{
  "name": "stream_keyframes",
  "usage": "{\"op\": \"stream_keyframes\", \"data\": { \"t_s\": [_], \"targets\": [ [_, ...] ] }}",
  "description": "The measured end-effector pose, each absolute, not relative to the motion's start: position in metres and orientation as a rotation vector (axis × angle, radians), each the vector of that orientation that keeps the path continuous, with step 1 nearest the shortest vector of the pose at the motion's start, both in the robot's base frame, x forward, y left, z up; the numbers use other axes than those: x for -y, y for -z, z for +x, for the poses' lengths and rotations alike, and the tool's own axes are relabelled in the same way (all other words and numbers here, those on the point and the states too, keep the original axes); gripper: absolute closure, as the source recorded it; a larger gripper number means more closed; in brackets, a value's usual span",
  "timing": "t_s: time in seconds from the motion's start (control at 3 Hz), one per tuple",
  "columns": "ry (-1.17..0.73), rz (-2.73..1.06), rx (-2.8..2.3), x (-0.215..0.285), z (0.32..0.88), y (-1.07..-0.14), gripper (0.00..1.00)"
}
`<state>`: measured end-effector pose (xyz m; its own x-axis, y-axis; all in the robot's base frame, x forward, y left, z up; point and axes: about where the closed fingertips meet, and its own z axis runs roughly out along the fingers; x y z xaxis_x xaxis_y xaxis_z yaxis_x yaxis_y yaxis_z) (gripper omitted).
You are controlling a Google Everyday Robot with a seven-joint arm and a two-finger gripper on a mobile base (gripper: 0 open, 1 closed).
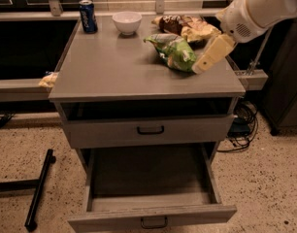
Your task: Place green rice chip bag into middle drawer
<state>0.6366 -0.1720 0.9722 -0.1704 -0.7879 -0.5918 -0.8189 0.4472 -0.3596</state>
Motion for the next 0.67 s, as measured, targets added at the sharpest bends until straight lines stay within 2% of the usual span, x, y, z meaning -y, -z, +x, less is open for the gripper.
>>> {"op": "stream_keyframes", "data": {
  "t_s": [0.67],
  "targets": [
    [-0.183, -1.205, -1.907, 0.134, 0.725, -0.944, 0.0]
  ]
}}
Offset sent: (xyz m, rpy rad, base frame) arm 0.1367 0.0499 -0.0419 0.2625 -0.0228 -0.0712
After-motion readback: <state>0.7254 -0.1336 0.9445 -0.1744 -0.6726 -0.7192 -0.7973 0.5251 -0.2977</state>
